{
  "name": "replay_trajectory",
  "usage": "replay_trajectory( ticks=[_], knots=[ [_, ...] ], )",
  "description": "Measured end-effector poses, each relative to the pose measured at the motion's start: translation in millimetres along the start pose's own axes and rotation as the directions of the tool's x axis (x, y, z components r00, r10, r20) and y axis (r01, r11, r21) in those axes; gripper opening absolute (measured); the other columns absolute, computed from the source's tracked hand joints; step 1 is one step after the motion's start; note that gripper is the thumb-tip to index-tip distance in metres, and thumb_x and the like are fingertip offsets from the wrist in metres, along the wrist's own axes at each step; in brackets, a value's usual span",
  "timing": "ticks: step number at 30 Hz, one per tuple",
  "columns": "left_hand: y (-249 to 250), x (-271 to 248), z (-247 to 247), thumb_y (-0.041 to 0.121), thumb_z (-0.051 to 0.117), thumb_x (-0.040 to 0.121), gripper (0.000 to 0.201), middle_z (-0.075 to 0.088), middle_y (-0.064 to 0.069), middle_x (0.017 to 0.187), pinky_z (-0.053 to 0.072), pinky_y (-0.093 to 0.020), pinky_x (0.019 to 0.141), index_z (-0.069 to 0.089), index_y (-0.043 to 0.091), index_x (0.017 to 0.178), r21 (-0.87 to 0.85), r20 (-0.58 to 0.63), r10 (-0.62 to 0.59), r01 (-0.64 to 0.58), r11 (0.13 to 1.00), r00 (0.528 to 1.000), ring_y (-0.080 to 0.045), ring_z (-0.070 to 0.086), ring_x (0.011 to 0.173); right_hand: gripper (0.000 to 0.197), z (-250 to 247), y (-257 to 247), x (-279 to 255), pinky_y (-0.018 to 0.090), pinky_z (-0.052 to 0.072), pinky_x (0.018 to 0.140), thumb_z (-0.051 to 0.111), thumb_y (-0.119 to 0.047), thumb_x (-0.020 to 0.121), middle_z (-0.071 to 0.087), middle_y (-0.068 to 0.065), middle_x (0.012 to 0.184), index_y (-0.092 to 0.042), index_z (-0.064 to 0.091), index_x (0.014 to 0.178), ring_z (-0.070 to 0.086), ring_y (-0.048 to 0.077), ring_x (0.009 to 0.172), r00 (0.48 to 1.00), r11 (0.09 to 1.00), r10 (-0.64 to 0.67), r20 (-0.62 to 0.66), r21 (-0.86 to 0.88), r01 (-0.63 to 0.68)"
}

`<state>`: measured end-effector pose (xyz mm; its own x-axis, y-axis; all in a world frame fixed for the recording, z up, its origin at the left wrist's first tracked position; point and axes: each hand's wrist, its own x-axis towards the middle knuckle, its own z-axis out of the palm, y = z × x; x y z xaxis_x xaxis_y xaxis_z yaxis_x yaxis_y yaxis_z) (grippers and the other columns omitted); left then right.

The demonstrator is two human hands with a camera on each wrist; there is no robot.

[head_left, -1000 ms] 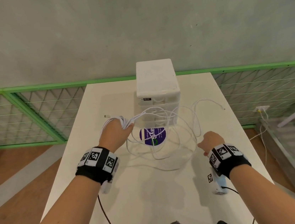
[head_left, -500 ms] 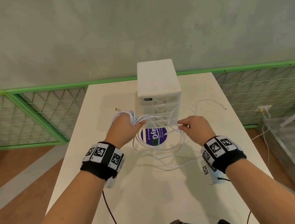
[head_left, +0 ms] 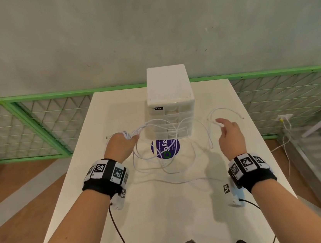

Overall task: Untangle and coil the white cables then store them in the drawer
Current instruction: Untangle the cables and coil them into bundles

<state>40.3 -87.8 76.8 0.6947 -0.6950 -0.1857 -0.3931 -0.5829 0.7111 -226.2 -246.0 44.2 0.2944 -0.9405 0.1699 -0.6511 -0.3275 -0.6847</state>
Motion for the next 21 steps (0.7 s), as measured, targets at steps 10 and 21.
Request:
replay_trajectory(
  ticks=[10, 21],
  knots=[
    [47, -18, 13, 0.041, 0.056, 0.092, 0.043, 0.033, 0.002, 0.041, 0.019, -0.019, 0.039, 0.066, 0.0, 0.082, -0.479, 0.279, 0.098, 0.05, 0.877, 0.955, -0.014, 0.026, 0.035, 0.055, 25, -85, -45, 0.031, 0.043, 0.096, 0.066, -0.047, 0.078, 0.062, 0.001, 0.119, -0.019, 0.056, 0.124, 0.056, 0.016, 0.108, 0.618, 0.978, -0.189, 0.763, 0.086, 0.193],
    [63, -28, 2, 0.03, 0.049, 0.095, 0.034, 0.03, 0.001, 0.042, 0.021, -0.02, 0.039, 0.068, 0.004, 0.087, -0.549, 0.39, 0.189, 0.063, 0.834, 0.901, -0.013, 0.025, 0.033, 0.009, 38, -87, -40, 0.033, 0.051, 0.077, 0.061, -0.021, 0.085, 0.071, 0.003, 0.081, -0.016, 0.068, 0.083, 0.065, 0.017, 0.077, 0.869, 0.919, -0.216, 0.445, 0.393, 0.027]
  ],
)
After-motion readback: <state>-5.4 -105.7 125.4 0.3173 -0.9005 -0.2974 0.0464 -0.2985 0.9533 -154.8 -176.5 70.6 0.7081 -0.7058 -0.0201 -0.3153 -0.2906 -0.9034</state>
